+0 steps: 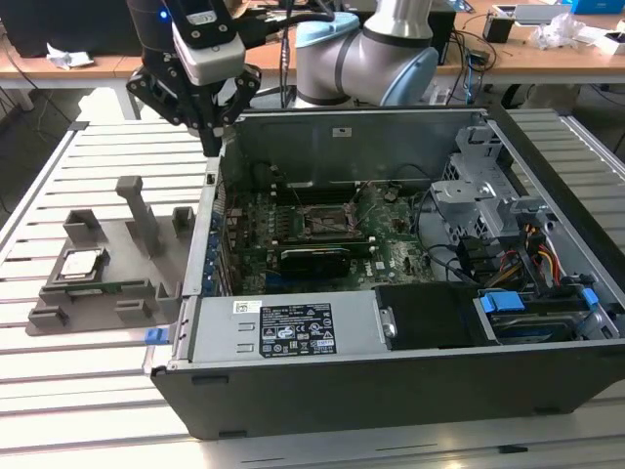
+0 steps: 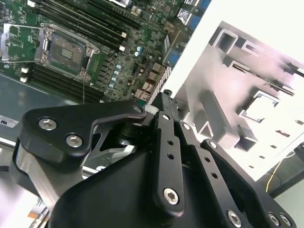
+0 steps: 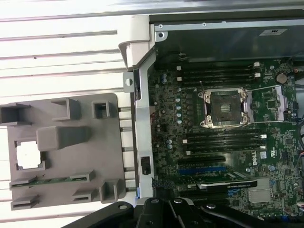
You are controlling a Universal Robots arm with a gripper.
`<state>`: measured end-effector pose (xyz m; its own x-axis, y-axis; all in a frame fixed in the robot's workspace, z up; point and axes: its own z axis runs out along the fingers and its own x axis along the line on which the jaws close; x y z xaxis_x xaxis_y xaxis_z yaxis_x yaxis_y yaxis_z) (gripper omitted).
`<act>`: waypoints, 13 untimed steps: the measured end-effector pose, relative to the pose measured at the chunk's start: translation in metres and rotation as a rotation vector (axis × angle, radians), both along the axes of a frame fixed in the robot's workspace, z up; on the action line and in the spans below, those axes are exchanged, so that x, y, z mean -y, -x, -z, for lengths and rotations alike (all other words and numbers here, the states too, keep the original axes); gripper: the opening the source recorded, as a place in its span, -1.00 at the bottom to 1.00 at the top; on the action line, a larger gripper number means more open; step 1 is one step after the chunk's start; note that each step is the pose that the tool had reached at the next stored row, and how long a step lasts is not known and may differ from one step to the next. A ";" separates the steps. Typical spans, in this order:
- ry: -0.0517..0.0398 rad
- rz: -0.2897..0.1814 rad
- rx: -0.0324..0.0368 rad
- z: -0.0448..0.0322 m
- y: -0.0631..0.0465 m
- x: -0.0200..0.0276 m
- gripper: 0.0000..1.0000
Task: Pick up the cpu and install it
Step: 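Reach for the cpu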
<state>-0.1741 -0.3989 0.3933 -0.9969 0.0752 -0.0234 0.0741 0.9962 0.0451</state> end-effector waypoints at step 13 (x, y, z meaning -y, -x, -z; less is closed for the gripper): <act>0.0000 0.000 0.0000 0.0005 0.041 -0.0051 -0.79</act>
